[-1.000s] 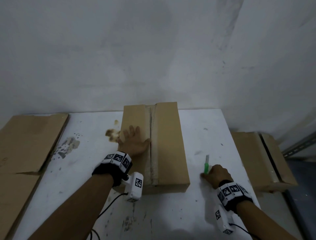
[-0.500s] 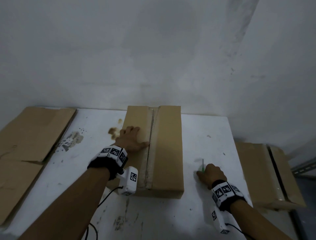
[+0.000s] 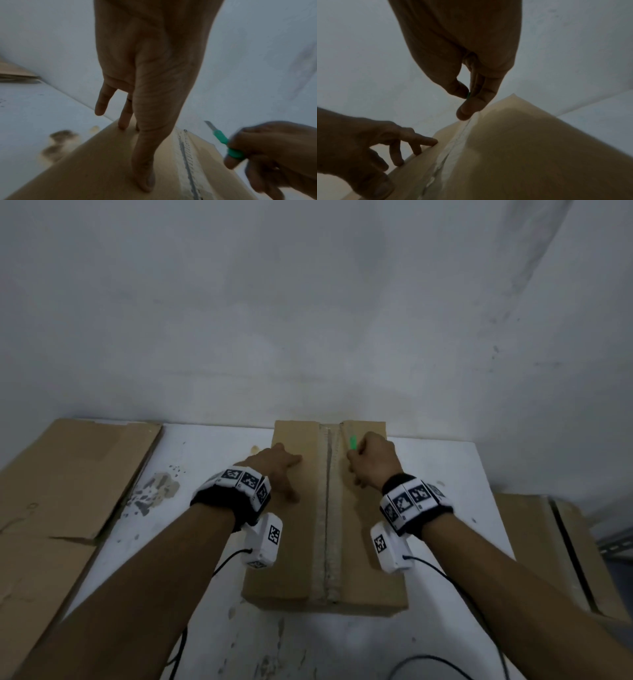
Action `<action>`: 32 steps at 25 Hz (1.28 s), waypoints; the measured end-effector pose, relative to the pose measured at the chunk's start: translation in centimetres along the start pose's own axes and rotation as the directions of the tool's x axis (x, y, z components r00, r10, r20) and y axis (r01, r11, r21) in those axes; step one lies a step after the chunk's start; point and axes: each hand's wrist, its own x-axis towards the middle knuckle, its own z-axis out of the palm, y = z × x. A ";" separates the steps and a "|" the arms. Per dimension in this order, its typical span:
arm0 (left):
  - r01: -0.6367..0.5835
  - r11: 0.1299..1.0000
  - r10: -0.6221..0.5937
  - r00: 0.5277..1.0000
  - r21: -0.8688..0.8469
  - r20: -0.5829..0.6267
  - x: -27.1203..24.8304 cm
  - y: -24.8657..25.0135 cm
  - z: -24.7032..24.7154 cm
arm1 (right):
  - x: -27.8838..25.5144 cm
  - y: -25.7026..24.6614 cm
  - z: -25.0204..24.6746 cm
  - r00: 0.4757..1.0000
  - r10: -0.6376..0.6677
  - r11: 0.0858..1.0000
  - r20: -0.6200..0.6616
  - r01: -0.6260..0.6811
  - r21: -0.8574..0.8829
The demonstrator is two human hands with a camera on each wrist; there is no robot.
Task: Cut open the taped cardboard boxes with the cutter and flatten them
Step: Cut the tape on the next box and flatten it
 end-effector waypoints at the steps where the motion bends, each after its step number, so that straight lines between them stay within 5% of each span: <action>1: -0.012 1.000 0.012 1.000 0.008 -0.008 0.1 0.2 -0.3 | 1.0 -0.7 0.8 1.000 -0.010 0.998 0.007 0.010 -0.055; 6: -0.092 0.995 0.095 0.993 0.037 -0.074 1.3 -0.5 -0.3 | 4.3 -2.8 3.0 1.000 0.008 0.956 0.001 -0.008 -0.292; 18: -0.222 0.927 0.218 0.975 -0.302 -0.049 2.1 -3.4 0.4 | 4.9 -3.3 4.4 0.997 -0.008 0.846 0.074 0.046 -0.531; 32: -0.232 0.925 0.223 0.973 -0.302 -0.063 1.3 -3.2 0.2 | -5.4 -0.1 4.8 0.970 -0.003 0.843 0.242 0.132 -0.521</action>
